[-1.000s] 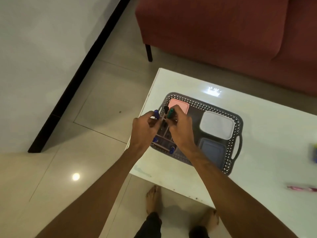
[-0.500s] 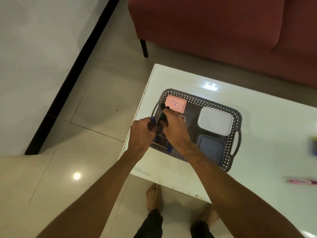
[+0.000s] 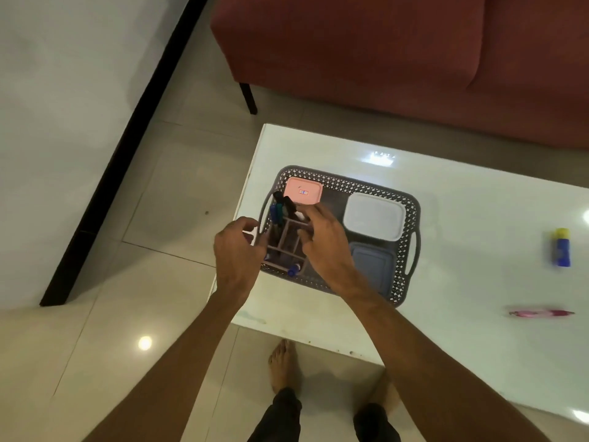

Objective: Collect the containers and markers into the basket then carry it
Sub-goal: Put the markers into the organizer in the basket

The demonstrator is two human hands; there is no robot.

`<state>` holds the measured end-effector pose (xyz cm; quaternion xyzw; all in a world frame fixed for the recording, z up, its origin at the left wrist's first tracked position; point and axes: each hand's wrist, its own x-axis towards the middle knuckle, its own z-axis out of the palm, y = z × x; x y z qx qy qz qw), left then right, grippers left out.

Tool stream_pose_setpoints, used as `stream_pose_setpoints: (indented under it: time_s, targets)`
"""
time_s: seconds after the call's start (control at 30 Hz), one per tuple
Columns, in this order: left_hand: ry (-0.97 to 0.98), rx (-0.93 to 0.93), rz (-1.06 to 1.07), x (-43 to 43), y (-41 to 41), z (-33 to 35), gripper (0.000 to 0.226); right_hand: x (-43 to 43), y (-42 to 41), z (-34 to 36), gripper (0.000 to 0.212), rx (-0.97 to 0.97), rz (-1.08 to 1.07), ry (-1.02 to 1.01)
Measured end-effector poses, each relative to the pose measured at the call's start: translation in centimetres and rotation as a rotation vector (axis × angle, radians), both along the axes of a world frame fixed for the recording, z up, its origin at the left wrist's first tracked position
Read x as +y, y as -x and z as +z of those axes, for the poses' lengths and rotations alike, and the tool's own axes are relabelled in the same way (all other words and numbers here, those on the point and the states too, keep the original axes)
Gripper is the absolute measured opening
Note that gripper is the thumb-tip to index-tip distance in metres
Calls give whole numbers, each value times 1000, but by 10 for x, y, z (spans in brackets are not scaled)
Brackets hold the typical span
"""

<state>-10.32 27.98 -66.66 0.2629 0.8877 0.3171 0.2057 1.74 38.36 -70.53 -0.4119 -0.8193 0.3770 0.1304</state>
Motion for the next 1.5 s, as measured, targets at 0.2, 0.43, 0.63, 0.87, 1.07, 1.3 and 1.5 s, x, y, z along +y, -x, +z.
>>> stream_pose_setpoints:
  time_s: [0.2, 0.43, 0.63, 0.87, 1.07, 1.3, 1.5]
  targets:
    - [-185, 41, -42, 17, -64, 24, 22, 5, -84, 13, 34, 75, -213, -12]
    - [-249, -92, -404, 79, -200, 13, 21, 29, -229, 14, 29, 31, -481, -23]
    - [-175, -222, -649, 121, -310, -11, 23, 49, -340, 4, 28, 41, -733, -16]
    - [-42, -195, -832, 172, -390, -47, 24, 66, -435, -24, 23, 58, -1007, 48]
    - [21, -131, -928, 217, -442, -75, 24, 98, -491, -47, 23, 29, -1012, 56]
    - [158, -27, -1025, 241, -488, -108, 38, 185, -513, -70, 23, -16, -882, 23]
    - [189, 116, -1075, 236, -511, -139, 40, 247, -489, -90, 40, -166, -667, 108]
